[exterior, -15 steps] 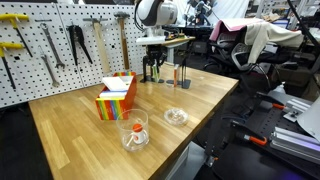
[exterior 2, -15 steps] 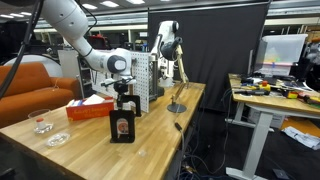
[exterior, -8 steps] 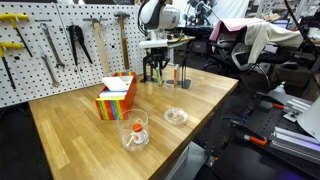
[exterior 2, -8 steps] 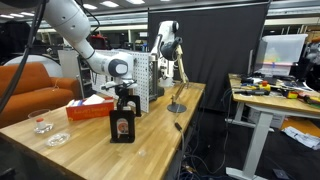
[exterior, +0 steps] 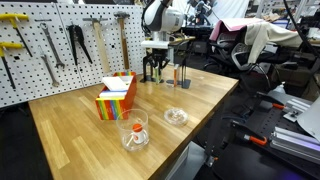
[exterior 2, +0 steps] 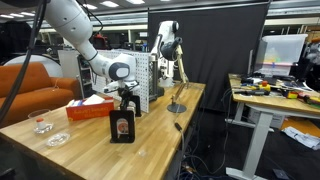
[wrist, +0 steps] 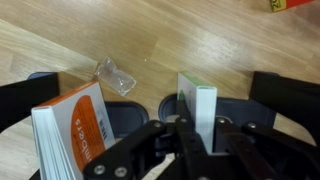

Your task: Move the white and green book to the right

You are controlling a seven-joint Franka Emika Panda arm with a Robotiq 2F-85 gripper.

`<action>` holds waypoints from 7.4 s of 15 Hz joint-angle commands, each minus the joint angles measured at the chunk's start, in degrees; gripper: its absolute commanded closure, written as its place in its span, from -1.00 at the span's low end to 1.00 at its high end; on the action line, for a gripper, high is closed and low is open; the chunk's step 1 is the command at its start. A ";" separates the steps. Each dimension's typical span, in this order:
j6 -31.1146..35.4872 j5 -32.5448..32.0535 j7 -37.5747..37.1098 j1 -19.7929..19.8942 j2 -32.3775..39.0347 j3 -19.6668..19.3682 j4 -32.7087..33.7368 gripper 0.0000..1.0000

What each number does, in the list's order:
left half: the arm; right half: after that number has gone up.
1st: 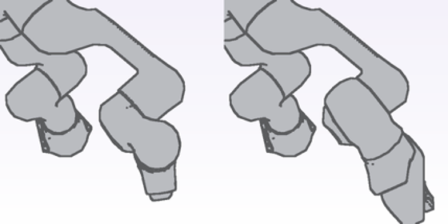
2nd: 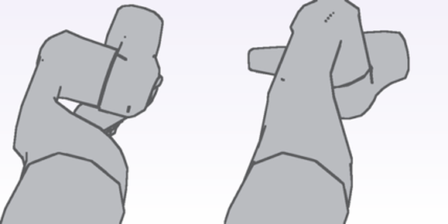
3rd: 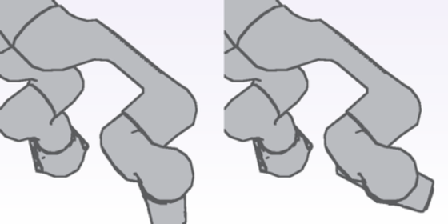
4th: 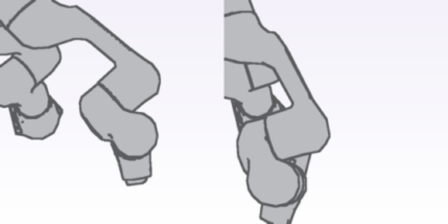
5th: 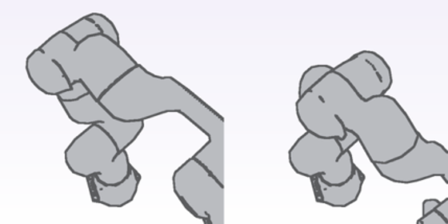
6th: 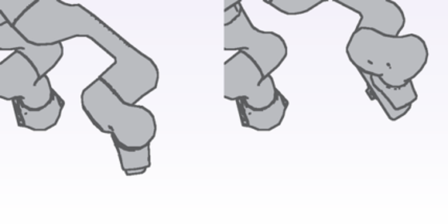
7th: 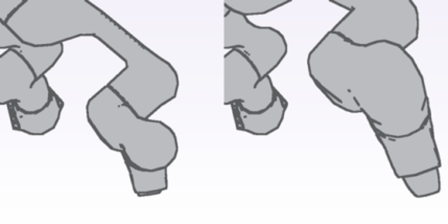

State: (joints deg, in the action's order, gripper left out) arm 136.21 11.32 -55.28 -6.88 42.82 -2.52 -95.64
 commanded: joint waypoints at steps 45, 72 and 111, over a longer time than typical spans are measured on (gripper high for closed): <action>5.00 2.34 1.97 1.77 -2.87 0.39 -10.19 -0.57; 8.48 2.71 5.47 2.05 -4.16 1.54 -8.45 -1.00; 7.55 4.28 6.69 2.28 -4.63 2.26 -9.54 -0.64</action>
State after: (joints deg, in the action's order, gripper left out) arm 144.13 13.88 -50.63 -5.50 39.27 -1.05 -104.16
